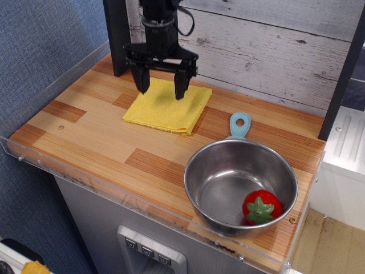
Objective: Place the yellow towel to the right of the silver bowl
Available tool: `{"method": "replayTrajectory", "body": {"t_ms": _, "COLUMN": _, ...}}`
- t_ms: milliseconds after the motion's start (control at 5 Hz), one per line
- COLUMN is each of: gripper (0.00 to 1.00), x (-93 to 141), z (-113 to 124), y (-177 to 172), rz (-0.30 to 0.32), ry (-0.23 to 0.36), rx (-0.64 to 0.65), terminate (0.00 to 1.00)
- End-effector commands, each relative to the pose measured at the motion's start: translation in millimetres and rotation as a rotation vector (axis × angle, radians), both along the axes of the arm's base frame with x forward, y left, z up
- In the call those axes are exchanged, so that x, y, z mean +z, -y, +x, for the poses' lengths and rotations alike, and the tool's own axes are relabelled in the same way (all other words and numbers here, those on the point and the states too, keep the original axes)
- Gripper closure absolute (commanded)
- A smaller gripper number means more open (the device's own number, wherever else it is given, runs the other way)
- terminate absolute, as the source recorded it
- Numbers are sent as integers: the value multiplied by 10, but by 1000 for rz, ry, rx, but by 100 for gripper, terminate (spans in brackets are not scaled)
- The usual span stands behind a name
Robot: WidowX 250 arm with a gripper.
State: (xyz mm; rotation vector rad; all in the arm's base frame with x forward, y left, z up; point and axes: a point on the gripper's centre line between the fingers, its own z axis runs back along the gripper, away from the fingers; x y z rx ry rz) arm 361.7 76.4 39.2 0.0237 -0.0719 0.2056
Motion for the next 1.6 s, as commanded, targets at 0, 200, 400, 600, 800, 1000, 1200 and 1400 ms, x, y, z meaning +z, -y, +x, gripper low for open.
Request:
{"method": "replayTrajectory", "body": {"t_ms": 0, "gripper": 0, "x": -375, "z": 15, "y": -90, "rz": 123, "ry": 60, "rx": 29, "terminate": 0}}
{"method": "replayTrajectory", "body": {"t_ms": 200, "gripper": 0, "x": -760, "z": -5, "y": -137, "rz": 184, "ry": 56, "rx": 54, "terminate": 0}}
{"method": "replayTrajectory", "body": {"t_ms": 400, "gripper": 0, "x": -913, "z": -3, "y": -100, "rz": 169, "ry": 47, "rx": 56, "terminate": 0}}
{"method": "replayTrajectory", "body": {"t_ms": 600, "gripper": 0, "x": -964, "z": -90, "y": -39, "rz": 101, "ry": 19, "rx": 60, "terminate": 0}}
{"method": "replayTrajectory", "body": {"t_ms": 800, "gripper": 0, "x": -768, "z": -219, "y": -42, "rz": 48, "ry": 12, "rx": 80, "terminate": 0}}
{"method": "replayTrajectory", "body": {"t_ms": 1000, "gripper": 0, "x": -570, "z": -473, "y": 2, "rz": 5, "ry": -6, "rx": 71, "terminate": 0}}
{"method": "replayTrajectory", "body": {"t_ms": 1200, "gripper": 0, "x": -413, "z": -712, "y": 90, "rz": -49, "ry": -11, "rx": 43, "terminate": 0}}
{"method": "replayTrajectory", "body": {"t_ms": 1400, "gripper": 0, "x": -260, "z": -879, "y": 141, "rz": -83, "ry": 2, "rx": 9, "terminate": 0}}
